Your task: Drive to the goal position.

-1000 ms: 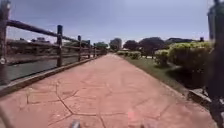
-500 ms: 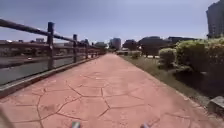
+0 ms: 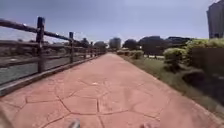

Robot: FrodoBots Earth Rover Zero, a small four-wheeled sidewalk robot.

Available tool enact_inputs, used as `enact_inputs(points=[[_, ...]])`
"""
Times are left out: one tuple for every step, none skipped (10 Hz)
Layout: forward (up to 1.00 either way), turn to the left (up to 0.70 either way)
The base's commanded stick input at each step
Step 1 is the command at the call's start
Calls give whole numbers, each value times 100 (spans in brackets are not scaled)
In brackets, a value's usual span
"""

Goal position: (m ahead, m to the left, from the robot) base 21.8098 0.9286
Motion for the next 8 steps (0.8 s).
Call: enact_inputs(points=[[85,0],[85,0],[85,0],[85,0],[85,0],[85,0],[85,0],[85,0]])
